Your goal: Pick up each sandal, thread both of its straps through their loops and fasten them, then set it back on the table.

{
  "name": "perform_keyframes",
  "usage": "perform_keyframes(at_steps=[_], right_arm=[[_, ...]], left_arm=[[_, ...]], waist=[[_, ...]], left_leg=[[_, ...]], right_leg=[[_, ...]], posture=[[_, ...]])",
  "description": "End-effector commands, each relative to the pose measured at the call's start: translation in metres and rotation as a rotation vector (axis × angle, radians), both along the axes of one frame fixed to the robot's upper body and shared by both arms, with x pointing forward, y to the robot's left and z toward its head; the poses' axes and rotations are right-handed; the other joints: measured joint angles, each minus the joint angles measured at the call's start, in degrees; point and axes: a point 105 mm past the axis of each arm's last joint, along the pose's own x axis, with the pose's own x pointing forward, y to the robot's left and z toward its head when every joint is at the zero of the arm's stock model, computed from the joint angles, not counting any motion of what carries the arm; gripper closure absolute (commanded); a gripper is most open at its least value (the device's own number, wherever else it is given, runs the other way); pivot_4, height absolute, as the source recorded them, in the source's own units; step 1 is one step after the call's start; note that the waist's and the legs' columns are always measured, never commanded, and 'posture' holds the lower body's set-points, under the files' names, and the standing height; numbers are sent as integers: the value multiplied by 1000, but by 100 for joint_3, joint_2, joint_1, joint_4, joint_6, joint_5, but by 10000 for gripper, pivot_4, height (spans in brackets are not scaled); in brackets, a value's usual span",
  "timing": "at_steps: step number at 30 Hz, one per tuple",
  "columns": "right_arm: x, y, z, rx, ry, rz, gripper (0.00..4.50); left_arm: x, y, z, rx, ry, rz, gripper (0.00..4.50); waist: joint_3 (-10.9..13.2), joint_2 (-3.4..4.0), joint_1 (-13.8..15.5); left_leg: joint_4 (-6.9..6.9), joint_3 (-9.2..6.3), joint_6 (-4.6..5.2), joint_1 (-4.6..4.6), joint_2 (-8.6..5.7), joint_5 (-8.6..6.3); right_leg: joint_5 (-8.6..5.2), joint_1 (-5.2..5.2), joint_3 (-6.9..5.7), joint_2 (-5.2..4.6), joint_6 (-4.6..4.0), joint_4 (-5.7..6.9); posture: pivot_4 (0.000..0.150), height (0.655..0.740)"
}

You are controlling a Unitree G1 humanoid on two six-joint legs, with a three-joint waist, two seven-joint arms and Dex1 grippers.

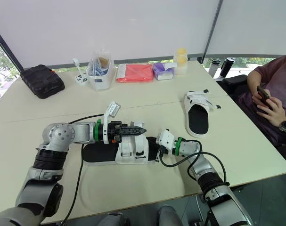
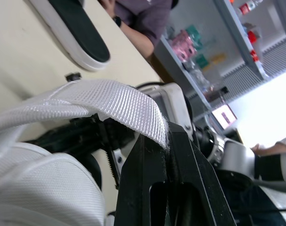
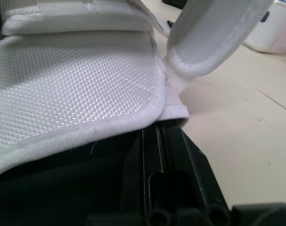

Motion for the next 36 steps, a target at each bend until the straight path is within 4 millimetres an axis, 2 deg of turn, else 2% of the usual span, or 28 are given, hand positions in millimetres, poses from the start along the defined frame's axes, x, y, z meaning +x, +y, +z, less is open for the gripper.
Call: perform_keyframes(at_steps=[1, 6, 14, 21, 27, 32, 36], right_arm=[[-29, -31, -83, -218, 310, -71, 45000], [-28, -32, -82, -217, 308, -72, 45000], [-29, -32, -83, -216, 310, -75, 45000], [-30, -33, -83, -216, 310, -75, 45000], [-30, -33, -83, -216, 309, -76, 45000], [-29, -33, -82, -215, 309, -76, 45000], [-29, -33, -82, -214, 308, -78, 45000]], left_arm=[[-2, 0, -2, 3, -14, -17, 44106], [1, -2, -9, 28, -35, -7, 44106], [11, 0, 3, -62, 12, 24, 44106], [11, 1, 0, -46, 10, 31, 44106], [5, -1, -6, -18, 7, 5, 44106], [-2, -6, -21, 57, -30, -21, 44106], [4, -6, -24, 81, -68, 12, 44106]], waist=[[0, 0, 0], [0, 0, 2], [-1, 0, 3], [-1, -1, 4], [-1, -1, 3], [-2, 0, 6], [-2, 0, 7]], left_leg=[[0, 0, 0, 0, 0, 0], [0, -1, 0, -1, 0, 0], [0, 0, 1, -1, 0, 0], [0, -1, 1, 1, 0, 0], [0, -1, 0, 0, 0, 0], [-1, 0, 0, 0, 0, 0], [-1, -1, 0, -3, 0, 0]], right_leg=[[0, 0, 0, -1, 0, 0], [0, 0, 0, -1, 0, 0], [0, 0, 0, -2, 1, 0], [1, 0, 0, -2, 1, 0], [1, 0, 0, -2, 1, 0], [1, 2, 1, -3, 1, 0], [0, 2, 0, -3, 1, -1]], posture=[[1500, 7400], [1500, 7400], [1500, 7400], [1500, 7400], [1500, 7400], [1500, 7400], [1500, 7400]])
